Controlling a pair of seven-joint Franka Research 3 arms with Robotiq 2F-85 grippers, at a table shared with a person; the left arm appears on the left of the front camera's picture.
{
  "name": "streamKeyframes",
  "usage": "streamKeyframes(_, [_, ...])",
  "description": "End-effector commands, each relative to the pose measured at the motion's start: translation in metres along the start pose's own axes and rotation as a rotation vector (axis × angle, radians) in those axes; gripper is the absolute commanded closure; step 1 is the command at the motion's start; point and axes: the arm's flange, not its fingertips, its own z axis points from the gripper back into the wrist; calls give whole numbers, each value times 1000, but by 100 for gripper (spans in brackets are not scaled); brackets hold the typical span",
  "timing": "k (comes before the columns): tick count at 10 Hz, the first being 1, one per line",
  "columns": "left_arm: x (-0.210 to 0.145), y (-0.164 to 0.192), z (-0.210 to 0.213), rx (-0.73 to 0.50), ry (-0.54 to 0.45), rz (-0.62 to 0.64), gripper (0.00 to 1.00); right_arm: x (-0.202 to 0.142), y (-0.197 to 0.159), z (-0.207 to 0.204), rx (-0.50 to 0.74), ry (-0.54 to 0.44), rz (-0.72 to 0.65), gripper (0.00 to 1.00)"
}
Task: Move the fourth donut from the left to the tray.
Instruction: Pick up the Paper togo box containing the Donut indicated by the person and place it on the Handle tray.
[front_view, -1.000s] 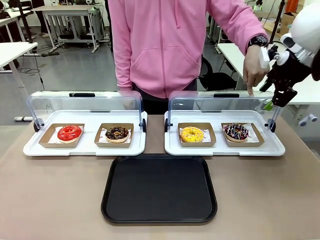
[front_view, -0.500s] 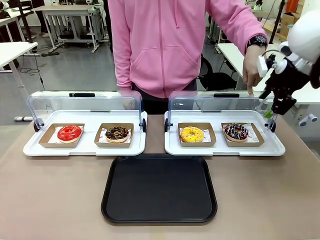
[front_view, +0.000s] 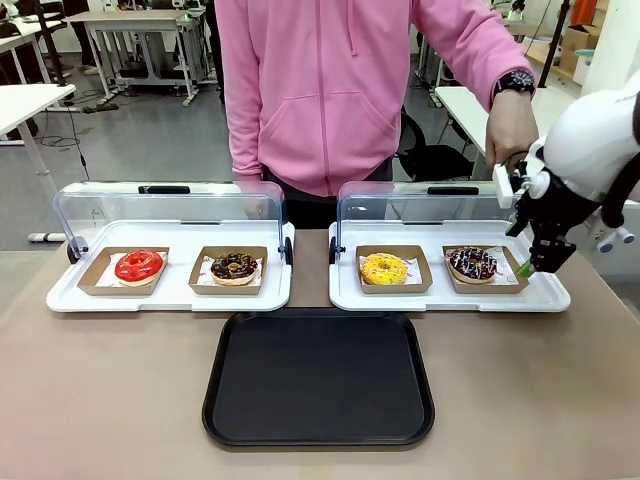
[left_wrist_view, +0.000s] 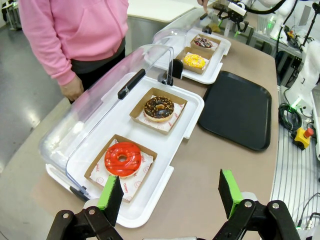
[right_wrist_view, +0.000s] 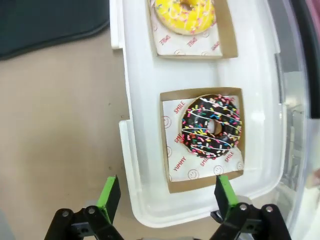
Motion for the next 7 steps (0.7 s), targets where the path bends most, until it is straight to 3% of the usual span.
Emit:
streamKeyframes(1, [3, -1, 0, -5, -16, -3, 0, 4, 5, -16, -29, 54, 2, 0])
streamKeyframes(7, [3, -1, 0, -5, -16, -3, 0, -1, 14, -62, -96, 136, 29, 0])
